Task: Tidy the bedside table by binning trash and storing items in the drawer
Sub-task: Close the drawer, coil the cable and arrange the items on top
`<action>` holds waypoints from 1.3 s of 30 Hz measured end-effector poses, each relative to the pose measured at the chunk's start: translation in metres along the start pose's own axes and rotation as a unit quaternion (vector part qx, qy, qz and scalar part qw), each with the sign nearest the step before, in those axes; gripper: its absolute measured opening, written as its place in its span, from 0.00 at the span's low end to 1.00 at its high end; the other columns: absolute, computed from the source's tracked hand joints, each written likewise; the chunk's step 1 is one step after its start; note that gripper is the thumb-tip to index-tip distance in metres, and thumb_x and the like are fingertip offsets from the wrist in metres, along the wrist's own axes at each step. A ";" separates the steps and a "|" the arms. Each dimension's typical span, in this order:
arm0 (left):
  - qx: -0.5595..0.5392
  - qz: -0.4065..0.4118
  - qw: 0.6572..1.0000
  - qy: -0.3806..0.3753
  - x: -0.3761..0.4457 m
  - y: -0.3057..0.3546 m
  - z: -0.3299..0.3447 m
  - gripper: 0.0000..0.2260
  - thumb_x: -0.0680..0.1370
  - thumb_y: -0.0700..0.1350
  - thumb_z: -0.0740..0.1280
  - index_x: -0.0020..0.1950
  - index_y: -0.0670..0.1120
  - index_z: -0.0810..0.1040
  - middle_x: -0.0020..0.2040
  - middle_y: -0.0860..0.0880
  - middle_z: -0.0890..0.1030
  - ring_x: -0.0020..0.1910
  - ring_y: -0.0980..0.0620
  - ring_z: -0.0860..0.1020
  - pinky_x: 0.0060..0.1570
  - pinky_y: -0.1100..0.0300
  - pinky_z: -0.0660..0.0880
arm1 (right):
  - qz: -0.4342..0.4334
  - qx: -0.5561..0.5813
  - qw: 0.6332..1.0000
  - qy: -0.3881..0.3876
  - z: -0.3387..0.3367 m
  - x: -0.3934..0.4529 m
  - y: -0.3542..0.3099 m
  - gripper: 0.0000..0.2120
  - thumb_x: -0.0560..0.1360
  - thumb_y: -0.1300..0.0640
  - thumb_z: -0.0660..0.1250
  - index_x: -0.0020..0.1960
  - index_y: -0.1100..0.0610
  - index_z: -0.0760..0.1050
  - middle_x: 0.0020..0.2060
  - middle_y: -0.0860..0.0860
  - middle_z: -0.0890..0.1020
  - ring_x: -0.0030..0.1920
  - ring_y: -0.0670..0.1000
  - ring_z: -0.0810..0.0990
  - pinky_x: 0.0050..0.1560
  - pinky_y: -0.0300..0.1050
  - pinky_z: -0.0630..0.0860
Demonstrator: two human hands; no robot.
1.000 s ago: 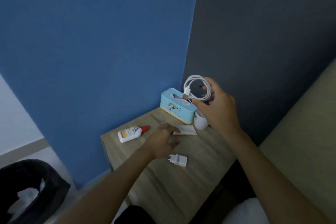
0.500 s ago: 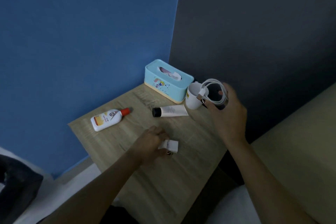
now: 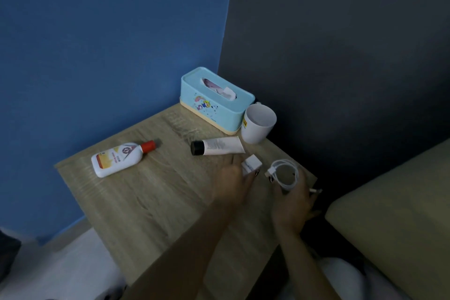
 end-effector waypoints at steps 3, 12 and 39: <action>0.048 0.014 0.998 0.044 0.007 0.005 0.010 0.22 0.77 0.57 0.62 0.67 0.46 0.70 0.63 0.46 0.75 0.62 0.47 0.73 0.61 0.52 0.71 | 0.063 0.009 0.998 0.016 0.003 0.001 0.008 0.30 0.73 0.49 0.70 0.72 0.44 0.62 0.75 0.50 0.64 0.77 0.63 0.47 0.68 0.75 0.43; 0.064 0.017 0.996 0.067 0.024 0.014 0.033 0.20 0.77 0.59 0.62 0.61 0.46 0.72 0.59 0.45 0.73 0.57 0.48 0.72 0.57 0.53 0.72 | 0.055 -0.112 0.992 0.012 0.018 0.012 0.013 0.32 0.78 0.47 0.63 0.77 0.53 0.55 0.76 0.54 0.61 0.78 0.60 0.44 0.72 0.70 0.46; 0.036 0.040 0.994 0.093 0.027 0.004 0.032 0.20 0.75 0.55 0.66 0.62 0.44 0.74 0.59 0.45 0.71 0.56 0.48 0.73 0.57 0.51 0.75 | -0.018 -0.165 0.986 0.027 0.025 0.015 0.014 0.29 0.77 0.49 0.63 0.75 0.58 0.62 0.73 0.54 0.67 0.73 0.55 0.63 0.73 0.61 0.54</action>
Point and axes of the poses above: each hand's wrist, its own x-axis towards the middle knuckle, its own z-axis out of the palm, y = z × x, the point moved 3 cm from there along x, towards the middle knuckle
